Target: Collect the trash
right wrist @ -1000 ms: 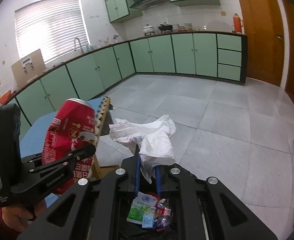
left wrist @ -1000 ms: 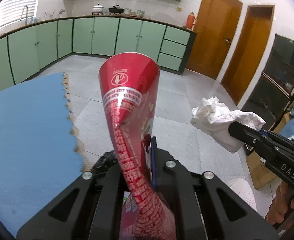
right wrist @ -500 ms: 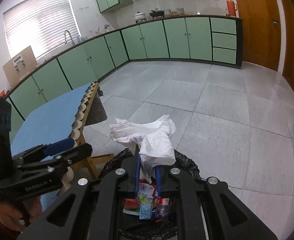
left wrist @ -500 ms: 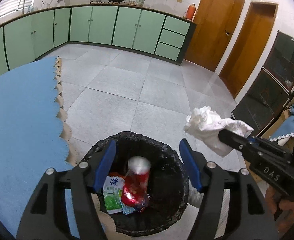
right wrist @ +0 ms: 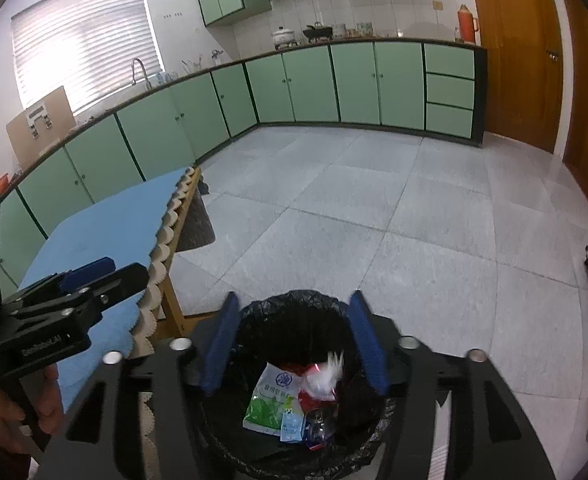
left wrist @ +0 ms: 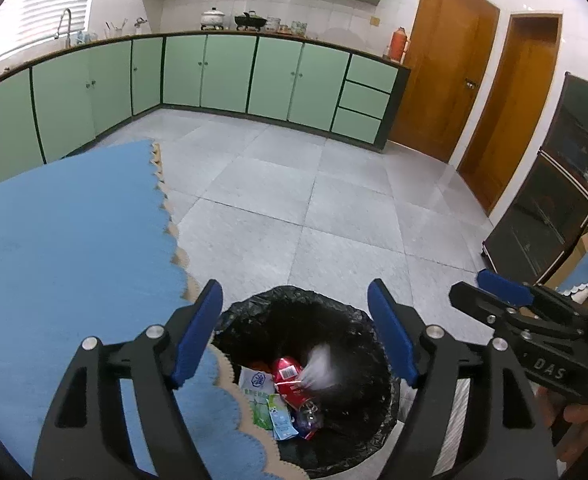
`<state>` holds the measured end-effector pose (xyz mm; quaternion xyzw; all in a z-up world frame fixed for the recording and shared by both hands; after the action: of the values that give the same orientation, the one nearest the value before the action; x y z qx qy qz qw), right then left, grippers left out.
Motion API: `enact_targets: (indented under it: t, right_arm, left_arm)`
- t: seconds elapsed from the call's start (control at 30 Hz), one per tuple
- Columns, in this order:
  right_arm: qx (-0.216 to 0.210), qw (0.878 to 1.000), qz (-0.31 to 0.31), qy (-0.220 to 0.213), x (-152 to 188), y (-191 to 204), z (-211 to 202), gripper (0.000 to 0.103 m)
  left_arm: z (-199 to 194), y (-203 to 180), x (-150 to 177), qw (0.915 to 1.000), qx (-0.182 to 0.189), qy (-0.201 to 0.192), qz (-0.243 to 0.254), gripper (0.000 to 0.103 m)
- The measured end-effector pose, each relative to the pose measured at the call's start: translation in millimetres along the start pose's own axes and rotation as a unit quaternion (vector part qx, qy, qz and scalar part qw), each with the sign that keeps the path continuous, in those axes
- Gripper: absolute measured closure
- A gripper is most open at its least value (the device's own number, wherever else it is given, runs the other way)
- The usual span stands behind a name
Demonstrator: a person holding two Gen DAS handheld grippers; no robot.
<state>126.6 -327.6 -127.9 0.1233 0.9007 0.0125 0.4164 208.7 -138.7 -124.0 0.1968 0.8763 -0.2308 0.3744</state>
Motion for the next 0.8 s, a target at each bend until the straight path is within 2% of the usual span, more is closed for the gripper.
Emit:
enact_targets:
  t: [0.17, 0.27, 0.5, 0.8]
  right_arm:
    - [0.004, 1.0, 0.0, -0.023, -7.1, 3.7, -19.9, 0.015]
    - [0.003, 0.999, 0.007, -0.032, -11.3, 5.3, -32.3, 0.006]
    - [-0.024, 0.999, 0.021, -0.043, -16.3, 9.7, -59.8, 0.006]
    - [-0.025, 0.997, -0.006, -0.075, -7.6, 30.7, -106.4, 0.006]
  left_arm:
    - [-22.6, 2.5, -4.8, 0.9997, -0.012, -0.02, 0.001, 0.017]
    - [-36.9, 4.2, -7.1, 0.9995, -0.014, -0.03, -0.001, 0.015]
    - [-75.5, -2.9, -8.9, 0.9984, -0.028, -0.049, 0.01, 0.013]
    - [-126.8, -12.8, -4.7, 0.9965, -0.044, -0.071, 0.009, 0.012]
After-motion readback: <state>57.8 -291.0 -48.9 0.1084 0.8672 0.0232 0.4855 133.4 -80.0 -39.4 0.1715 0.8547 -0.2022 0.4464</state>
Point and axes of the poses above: each gripper's, at about its wrist camera, not at the fingertips, and z roughly the way its jaws point, y to its left, x to its underside, the point moved 1 cm from there along z, roughly the way its jaws point, and after that the axes turned 7 degrees about x, right-handed, at the moved point
